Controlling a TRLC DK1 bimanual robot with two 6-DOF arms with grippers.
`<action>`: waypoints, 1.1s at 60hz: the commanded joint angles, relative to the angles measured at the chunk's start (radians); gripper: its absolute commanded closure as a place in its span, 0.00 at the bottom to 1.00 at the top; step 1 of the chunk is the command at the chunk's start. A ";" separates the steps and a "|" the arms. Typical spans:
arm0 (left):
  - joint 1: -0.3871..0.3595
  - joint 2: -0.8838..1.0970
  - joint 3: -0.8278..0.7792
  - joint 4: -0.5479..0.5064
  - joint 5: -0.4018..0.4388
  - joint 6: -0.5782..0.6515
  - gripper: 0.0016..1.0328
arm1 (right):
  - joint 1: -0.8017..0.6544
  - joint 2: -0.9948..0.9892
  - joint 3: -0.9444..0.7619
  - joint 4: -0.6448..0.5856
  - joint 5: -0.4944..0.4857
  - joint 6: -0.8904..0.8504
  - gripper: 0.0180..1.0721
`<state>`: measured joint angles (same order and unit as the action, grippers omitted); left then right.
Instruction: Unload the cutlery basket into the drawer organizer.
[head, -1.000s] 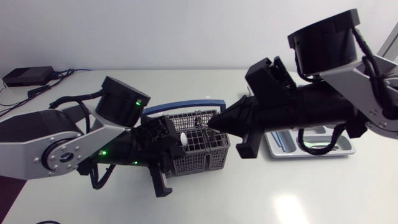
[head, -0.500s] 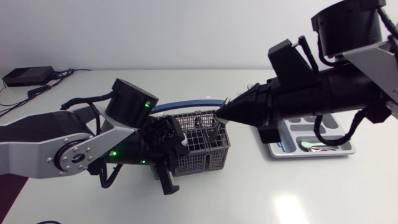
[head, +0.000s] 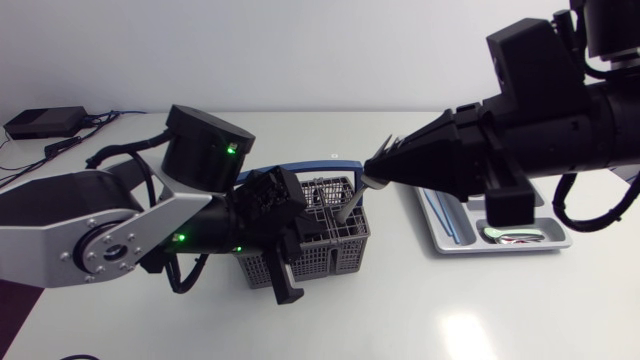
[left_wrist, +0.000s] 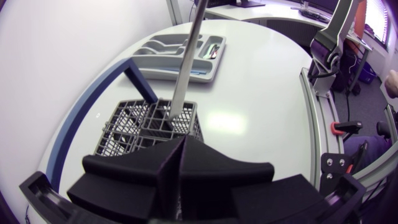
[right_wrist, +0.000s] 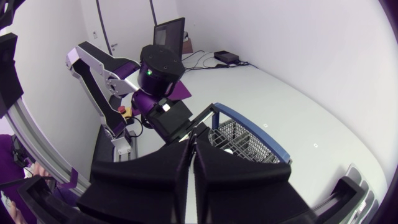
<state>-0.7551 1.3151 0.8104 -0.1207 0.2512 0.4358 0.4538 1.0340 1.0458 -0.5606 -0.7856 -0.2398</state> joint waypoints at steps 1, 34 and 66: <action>-0.006 -0.025 0.033 0.012 0.056 -0.028 0.75 | -0.017 -0.017 0.019 -0.015 -0.033 0.004 0.94; -0.023 -0.048 0.065 -0.051 0.155 -0.008 0.54 | -0.046 -0.057 0.031 -0.059 -0.152 0.045 0.94; 0.003 -0.062 0.085 -0.068 0.163 -0.006 0.54 | -0.046 -0.095 0.026 -0.107 -0.149 0.037 0.94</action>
<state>-0.7650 1.2655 0.8551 -0.1856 0.4114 0.4259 0.4107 0.9543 1.0531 -0.6453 -0.9173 -0.2100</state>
